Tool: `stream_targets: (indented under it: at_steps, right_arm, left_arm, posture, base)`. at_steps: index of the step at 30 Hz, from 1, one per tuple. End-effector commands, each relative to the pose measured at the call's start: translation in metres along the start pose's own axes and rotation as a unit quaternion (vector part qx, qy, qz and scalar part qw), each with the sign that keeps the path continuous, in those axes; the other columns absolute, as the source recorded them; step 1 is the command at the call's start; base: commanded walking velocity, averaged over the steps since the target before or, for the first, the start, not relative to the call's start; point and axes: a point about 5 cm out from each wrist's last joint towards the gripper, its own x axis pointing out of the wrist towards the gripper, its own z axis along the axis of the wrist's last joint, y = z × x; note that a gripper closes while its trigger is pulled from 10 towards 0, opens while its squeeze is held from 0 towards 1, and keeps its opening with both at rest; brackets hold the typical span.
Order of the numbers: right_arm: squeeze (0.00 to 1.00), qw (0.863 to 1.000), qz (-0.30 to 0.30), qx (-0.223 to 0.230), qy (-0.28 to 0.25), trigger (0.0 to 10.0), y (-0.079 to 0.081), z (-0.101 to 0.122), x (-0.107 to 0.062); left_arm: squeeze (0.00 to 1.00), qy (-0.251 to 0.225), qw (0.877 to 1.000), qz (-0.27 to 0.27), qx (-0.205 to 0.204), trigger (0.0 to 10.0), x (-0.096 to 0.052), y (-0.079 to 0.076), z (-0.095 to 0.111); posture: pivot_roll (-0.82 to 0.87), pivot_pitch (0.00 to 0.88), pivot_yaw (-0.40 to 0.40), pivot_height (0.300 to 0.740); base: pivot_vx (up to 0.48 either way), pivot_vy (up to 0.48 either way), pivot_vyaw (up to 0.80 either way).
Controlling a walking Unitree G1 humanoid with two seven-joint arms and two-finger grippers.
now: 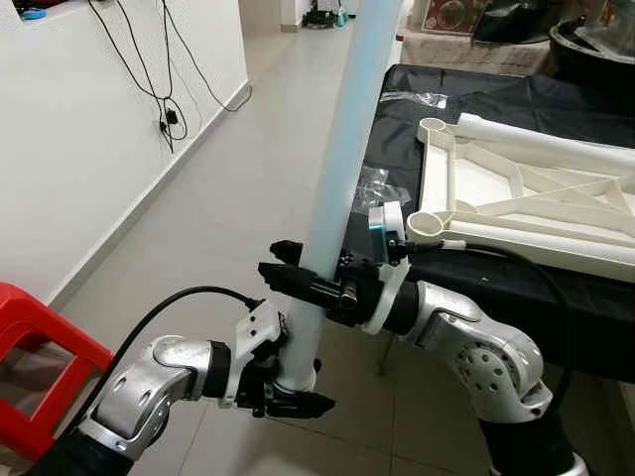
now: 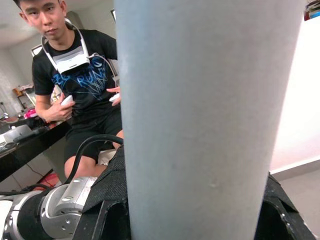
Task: Building children table
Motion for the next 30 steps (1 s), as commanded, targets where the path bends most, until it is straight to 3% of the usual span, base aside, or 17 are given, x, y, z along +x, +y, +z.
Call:
stream_targets:
  at_steps: [1,2,3,5,6,11,12,16,17,30]
  right_arm:
    - [0.00,1.000,0.021,0.000,0.007,0.0,0.0082,-0.0029,0.0034]
    - [0.00,1.000,0.020,-0.001,0.009,0.0,0.0080,-0.0039,0.0032]
    - [0.00,1.000,0.018,-0.002,0.012,1.5,0.0079,-0.0048,0.0029]
    - [0.00,1.000,0.017,-0.001,0.016,1.5,0.0078,-0.0058,0.0027]
    - [0.00,1.000,0.010,-0.005,0.023,10.0,0.0067,-0.0071,0.0030]
    - [0.00,1.000,0.003,-0.009,0.030,10.0,0.0049,-0.0083,0.0040]
    - [1.00,0.999,0.008,-0.011,0.032,10.0,0.0058,-0.0084,0.0044]
    - [1.00,0.999,0.009,-0.016,0.036,10.0,0.0068,-0.0092,0.0050]
    - [0.00,0.999,0.008,-0.018,0.038,10.0,0.0069,-0.0097,0.0053]
    - [0.00,0.999,0.004,-0.018,0.040,10.0,0.0078,-0.0084,0.0076]
  left_arm:
    - [0.00,0.002,1.000,-0.010,0.001,10.0,0.0012,-0.0031,-0.0009]
    - [0.00,0.003,1.000,-0.010,0.000,10.0,0.0010,-0.0031,-0.0013]
    - [0.00,0.004,1.000,-0.010,0.000,10.0,0.0008,-0.0031,-0.0016]
    - [0.00,0.004,1.000,-0.010,-0.001,10.0,0.0006,-0.0033,-0.0018]
    - [0.00,0.005,1.000,-0.011,-0.001,10.0,0.0002,-0.0034,-0.0022]
    - [0.00,0.007,1.000,-0.012,-0.001,10.0,-0.0006,-0.0032,-0.0026]
    - [0.00,0.007,1.000,-0.011,-0.001,10.0,-0.0010,-0.0029,-0.0024]
    - [0.00,0.008,1.000,-0.011,-0.001,10.0,-0.0016,-0.0024,-0.0023]
    - [0.00,0.008,1.000,-0.012,-0.001,10.0,-0.0020,-0.0023,-0.0023]
    - [0.00,0.019,1.000,-0.023,0.000,10.0,-0.0032,-0.0049,-0.0059]
  posture:
    - [0.06,0.133,0.007,0.740]
    - [0.06,0.133,0.006,0.740]
    - [0.06,0.133,0.006,0.740]
    - [0.06,0.133,0.006,0.740]
    - [0.07,0.135,0.009,0.740]
    - [0.07,0.133,0.005,0.740]
    - [0.07,0.133,0.007,0.740]
    - [0.07,0.133,0.006,0.740]
    - [0.07,0.133,0.007,0.740]
    - [0.06,0.138,0.007,0.740]
  base:
    - [0.000,0.000,0.00]
    - [0.000,0.000,0.00]
    - [0.000,0.000,0.00]
    - [0.000,0.000,0.00]
    - [0.000,0.000,0.00]
    - [0.000,0.000,0.00]
    - [0.000,0.000,0.00]
    - [0.000,0.000,0.00]
    - [0.000,0.000,0.00]
    - [0.000,0.000,0.00]
